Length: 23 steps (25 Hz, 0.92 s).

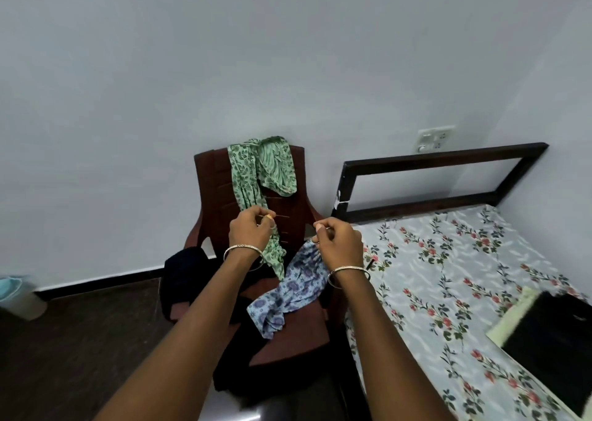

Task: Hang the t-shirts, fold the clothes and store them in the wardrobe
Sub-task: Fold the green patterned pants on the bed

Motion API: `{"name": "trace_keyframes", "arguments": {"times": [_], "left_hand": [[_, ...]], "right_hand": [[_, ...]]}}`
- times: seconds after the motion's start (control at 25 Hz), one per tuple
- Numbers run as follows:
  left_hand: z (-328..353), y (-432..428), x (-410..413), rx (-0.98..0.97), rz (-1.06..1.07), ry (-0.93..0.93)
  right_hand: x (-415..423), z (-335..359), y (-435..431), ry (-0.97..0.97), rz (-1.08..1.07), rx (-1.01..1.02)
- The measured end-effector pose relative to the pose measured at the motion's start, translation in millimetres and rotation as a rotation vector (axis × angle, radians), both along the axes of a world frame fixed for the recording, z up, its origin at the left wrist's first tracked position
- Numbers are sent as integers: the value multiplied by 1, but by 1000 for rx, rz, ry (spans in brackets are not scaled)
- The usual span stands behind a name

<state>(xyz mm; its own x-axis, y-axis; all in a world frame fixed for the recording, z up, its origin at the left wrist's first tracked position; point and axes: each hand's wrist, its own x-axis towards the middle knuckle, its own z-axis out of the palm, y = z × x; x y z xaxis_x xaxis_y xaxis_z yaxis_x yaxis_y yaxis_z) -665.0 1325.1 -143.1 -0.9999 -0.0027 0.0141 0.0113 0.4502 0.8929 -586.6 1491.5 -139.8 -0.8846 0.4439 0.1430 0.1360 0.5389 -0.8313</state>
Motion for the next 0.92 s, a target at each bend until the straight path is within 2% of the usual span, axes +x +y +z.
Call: {"name": "trace_keyframes", "arguments": {"times": [0.28, 0.52, 0.68, 0.92], "left_hand": [[11, -17, -99, -11, 7, 38], [2, -13, -208, -110, 38, 32], [-5, 0, -280, -216, 57, -36], [-56, 38, -359, -296, 99, -285]], "right_hand": [[-101, -6, -4, -10, 65, -11], [-228, -22, 16, -81, 107, -7], [-312, -36, 29, -136, 132, 27], [-428, -57, 52, -190, 116, 83]]}}
